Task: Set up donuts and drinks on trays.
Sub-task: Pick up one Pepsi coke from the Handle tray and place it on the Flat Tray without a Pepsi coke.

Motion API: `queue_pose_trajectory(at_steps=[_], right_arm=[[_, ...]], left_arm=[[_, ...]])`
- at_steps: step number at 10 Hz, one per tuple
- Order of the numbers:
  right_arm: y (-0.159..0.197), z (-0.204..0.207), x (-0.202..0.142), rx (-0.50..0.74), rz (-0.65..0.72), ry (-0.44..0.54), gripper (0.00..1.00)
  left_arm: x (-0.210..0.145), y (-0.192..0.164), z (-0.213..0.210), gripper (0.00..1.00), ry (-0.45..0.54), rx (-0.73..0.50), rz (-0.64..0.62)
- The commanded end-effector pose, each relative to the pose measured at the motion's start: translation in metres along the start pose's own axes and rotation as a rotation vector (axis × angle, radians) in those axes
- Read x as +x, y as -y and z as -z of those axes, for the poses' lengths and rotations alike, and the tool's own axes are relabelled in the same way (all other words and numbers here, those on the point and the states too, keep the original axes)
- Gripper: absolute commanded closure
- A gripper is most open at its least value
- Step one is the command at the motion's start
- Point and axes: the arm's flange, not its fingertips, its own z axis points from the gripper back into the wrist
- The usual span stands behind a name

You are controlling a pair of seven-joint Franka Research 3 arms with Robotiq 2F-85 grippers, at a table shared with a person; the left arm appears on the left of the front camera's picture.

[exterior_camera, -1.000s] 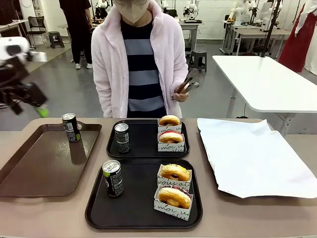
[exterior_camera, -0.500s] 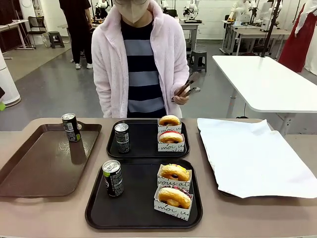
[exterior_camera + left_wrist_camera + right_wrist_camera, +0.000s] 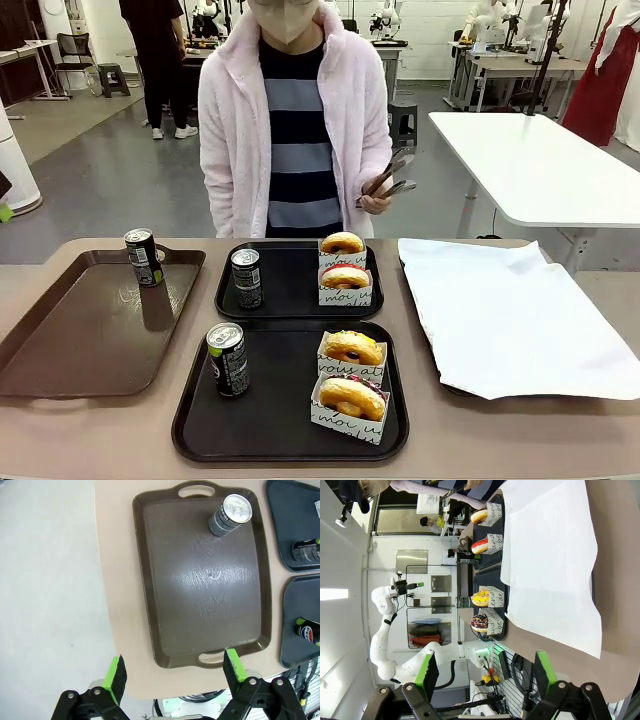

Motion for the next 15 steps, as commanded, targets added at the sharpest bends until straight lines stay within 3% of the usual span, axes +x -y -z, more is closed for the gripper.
queue_pose_trajectory(at_steps=[1,2,4,8,12,15], right_arm=[[0.000,-0.001,-0.002,0.004,0.003,-0.009,0.00],[0.000,-0.001,-0.002,0.004,0.003,-0.009,0.00],[0.000,-0.001,-0.002,0.004,0.003,-0.009,0.00],[0.000,-0.001,-0.002,0.004,0.003,-0.009,0.00],[0.000,-0.001,-0.002,0.004,0.003,-0.009,0.00],[0.000,-0.001,-0.002,0.004,0.003,-0.009,0.00]], left_arm=[[-0.004,0.002,0.001,0.00,0.000,-0.011,0.008],[0.000,0.000,0.000,0.00,0.000,0.000,0.000],[0.020,-0.041,0.007,0.00,-0.270,-0.394,-0.040],[0.023,-0.139,0.044,0.00,-0.378,-0.982,-0.078],[-0.006,-0.205,0.093,0.00,-0.143,-1.096,-0.235],[-0.022,-0.231,0.108,0.00,-0.076,-1.087,-0.305]])
